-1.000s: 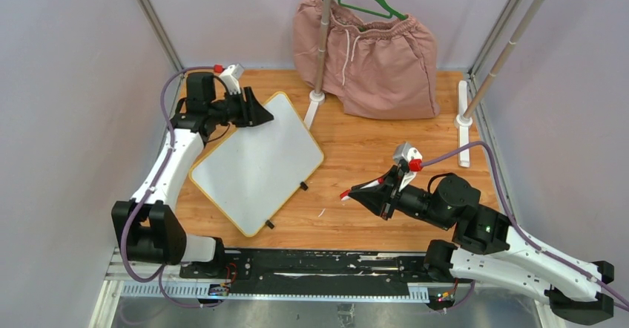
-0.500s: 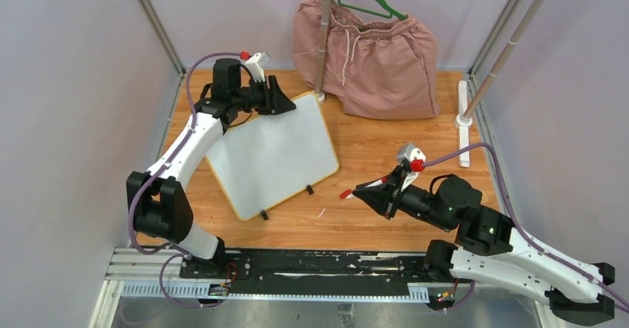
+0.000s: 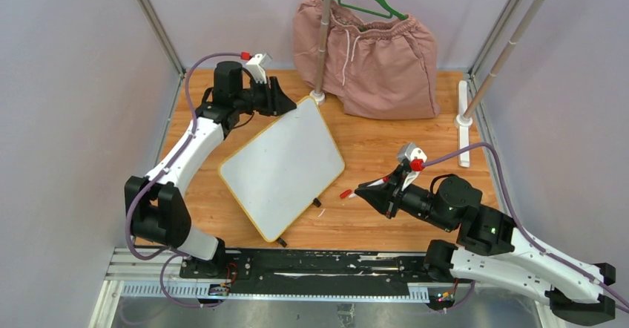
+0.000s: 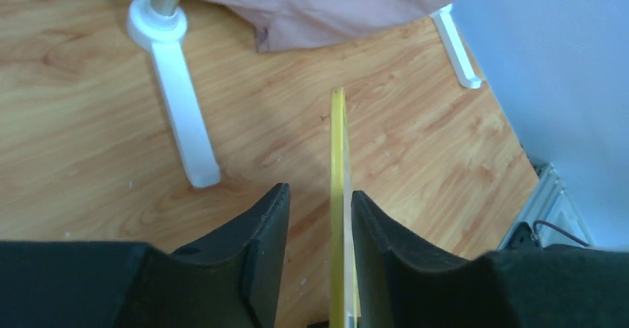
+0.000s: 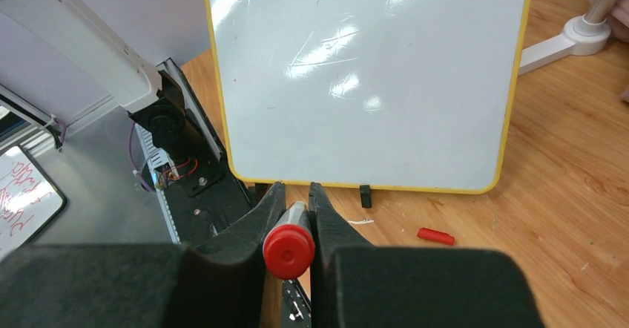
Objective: Write a sentence on the whiteboard
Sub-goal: Move the whiteboard to the center of the board.
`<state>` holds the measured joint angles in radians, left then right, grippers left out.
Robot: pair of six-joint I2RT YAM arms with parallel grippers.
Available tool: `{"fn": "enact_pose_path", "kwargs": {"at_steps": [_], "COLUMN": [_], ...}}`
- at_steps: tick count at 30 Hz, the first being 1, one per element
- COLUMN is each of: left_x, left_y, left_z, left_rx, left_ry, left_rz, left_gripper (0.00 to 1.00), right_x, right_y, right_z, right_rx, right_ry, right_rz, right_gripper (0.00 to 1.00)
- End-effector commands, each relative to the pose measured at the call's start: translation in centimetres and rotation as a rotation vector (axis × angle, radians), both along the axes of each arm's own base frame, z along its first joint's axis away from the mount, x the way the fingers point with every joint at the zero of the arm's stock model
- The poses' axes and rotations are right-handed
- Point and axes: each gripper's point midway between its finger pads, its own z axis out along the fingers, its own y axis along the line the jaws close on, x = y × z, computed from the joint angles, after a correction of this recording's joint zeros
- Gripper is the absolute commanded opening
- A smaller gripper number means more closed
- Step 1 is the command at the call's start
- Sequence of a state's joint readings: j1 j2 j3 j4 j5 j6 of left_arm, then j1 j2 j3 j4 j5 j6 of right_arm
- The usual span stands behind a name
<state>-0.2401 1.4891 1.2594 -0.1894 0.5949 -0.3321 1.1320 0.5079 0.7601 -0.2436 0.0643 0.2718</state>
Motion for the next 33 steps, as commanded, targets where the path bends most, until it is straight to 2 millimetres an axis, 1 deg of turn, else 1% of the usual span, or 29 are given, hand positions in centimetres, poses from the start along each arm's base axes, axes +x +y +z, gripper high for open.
{"fn": "enact_pose_path", "kwargs": {"at_steps": [1,3,11,13,15,17,19,21,22,24,25,30,31,33], "left_x": [-0.9,-0.9,-1.6,-1.8,-2.3,-3.4,-4.8,-6.5,-7.6,-9.8,-11.0,-15.8,-16.5,-17.9], "left_y": [1.1,1.7,4.5,5.4,6.4,7.7,9.3,11.1,12.1,13.7,14.5,17.3,17.5,17.4], "left_z": [1.6,2.5,4.6,5.4,6.7,8.2,8.9,8.9,9.0,8.7,8.1,6.3,5.9,5.0], "left_rx": [0.032,0.044,0.082,0.092,0.094,0.092,0.087,0.079,0.074,0.062,0.054,-0.017,-0.036,-0.087], "left_ry": [-0.059,-0.091,-0.16,-0.188,-0.225,-0.263,-0.279,-0.283,-0.288,-0.285,-0.267,-0.195,-0.178,-0.137], "left_rz": [0.05,0.08,0.189,0.237,0.287,0.355,0.439,0.537,0.584,0.661,0.699,0.851,0.87,0.875], "left_gripper": [0.48,0.52,0.61,0.65,0.69,0.74,0.81,0.96,0.99,1.0,1.0,1.0,1.0,1.0], "right_x": [0.2,0.1,0.1,0.1,0.1,0.1,0.1,0.0,0.0,-0.1,-0.2,-0.6,-0.7,-0.7], "right_y": [-0.5,-0.5,-0.5,-0.4,-0.4,-0.4,-0.4,-0.5,-0.4,-0.3,-0.3,0.5,0.6,0.8], "right_z": [1.6,1.7,1.4,1.3,1.3,1.4,1.5,1.5,1.5,1.5,1.5,1.3,1.2,1.2], "right_rx": [0.031,0.032,0.033,0.034,0.034,0.034,0.037,0.038,0.037,0.038,0.038,0.041,0.044,0.048], "right_ry": [-0.02,-0.02,-0.005,-0.002,0.0,-0.001,-0.005,-0.007,-0.007,-0.008,-0.006,0.01,0.016,0.024], "right_rz": [-0.02,-0.02,-0.022,-0.022,-0.02,-0.018,-0.018,-0.016,-0.014,-0.007,-0.001,0.036,0.043,0.046], "right_gripper": [0.0,0.0,0.0,0.0,0.0,0.0,0.0,0.0,0.0,0.0,0.0,0.0,0.0,0.0]}}
